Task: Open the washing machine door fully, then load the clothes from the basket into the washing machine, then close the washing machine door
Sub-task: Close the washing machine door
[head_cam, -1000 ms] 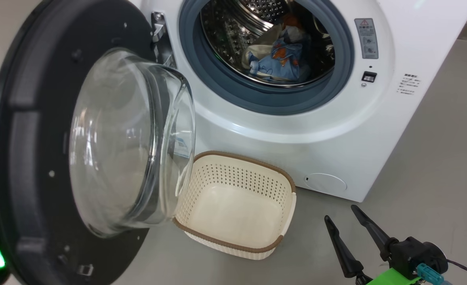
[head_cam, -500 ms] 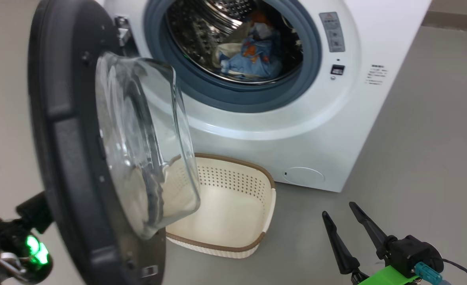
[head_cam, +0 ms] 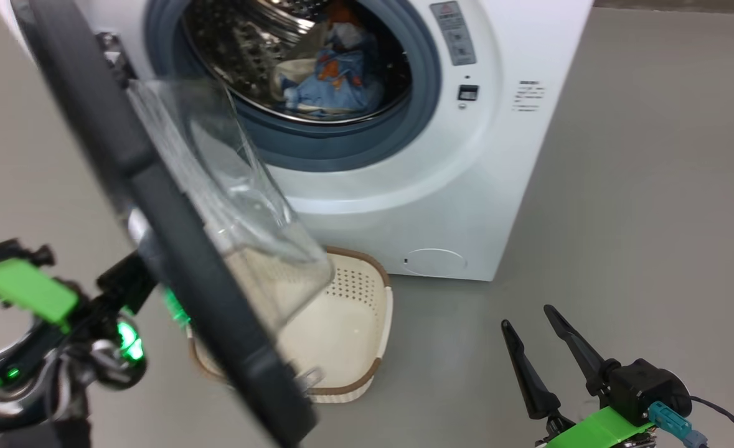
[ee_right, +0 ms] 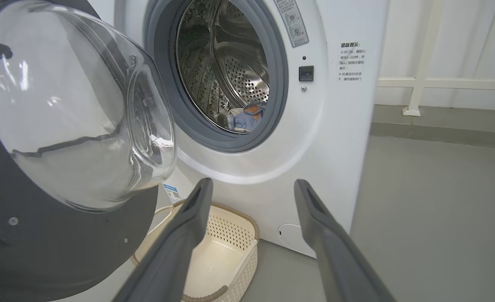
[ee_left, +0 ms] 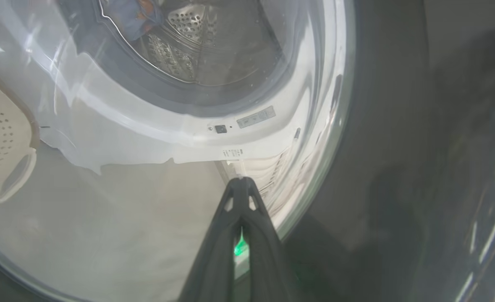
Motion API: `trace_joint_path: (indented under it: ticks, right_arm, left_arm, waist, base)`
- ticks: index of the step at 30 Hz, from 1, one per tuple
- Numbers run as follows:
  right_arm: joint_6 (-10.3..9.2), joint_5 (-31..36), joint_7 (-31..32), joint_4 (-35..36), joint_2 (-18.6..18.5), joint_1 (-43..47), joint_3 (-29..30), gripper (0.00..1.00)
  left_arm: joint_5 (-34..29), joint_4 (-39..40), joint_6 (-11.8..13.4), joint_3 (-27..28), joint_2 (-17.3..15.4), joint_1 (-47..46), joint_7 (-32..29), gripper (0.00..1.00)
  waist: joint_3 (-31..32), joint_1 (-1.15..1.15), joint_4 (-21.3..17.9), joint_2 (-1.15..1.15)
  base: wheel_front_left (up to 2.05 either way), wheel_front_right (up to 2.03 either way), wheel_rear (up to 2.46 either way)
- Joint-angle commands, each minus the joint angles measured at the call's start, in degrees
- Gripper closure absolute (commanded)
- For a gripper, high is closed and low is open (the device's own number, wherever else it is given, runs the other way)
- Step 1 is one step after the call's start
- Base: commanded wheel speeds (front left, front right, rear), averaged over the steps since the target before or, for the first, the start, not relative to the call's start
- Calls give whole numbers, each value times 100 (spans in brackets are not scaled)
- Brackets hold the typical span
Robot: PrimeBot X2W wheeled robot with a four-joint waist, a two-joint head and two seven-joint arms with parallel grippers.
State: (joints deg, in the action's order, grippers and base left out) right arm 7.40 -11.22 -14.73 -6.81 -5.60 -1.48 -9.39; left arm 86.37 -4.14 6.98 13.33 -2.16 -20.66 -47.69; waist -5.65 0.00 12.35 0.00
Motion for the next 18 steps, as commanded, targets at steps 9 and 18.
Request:
trace_joint_path:
  ticks: [9, 18]
  right_arm:
    - [9, -64, -27, 107, 78, -260, -198, 0]
    - [9, -99, -27, 56, 103, -324, -320, 0]
  left_arm:
    - [287, -758, -581, -703, -73, -955, 814, 100]
    - [288, -1752, -1203, -1159, -72, -1522, 1856, 100]
  waist:
    - [-28, 0, -566, 0]
    - [-33, 0, -906, 0]
  base:
    - [0, 0, 0]
    - [0, 0, 0]
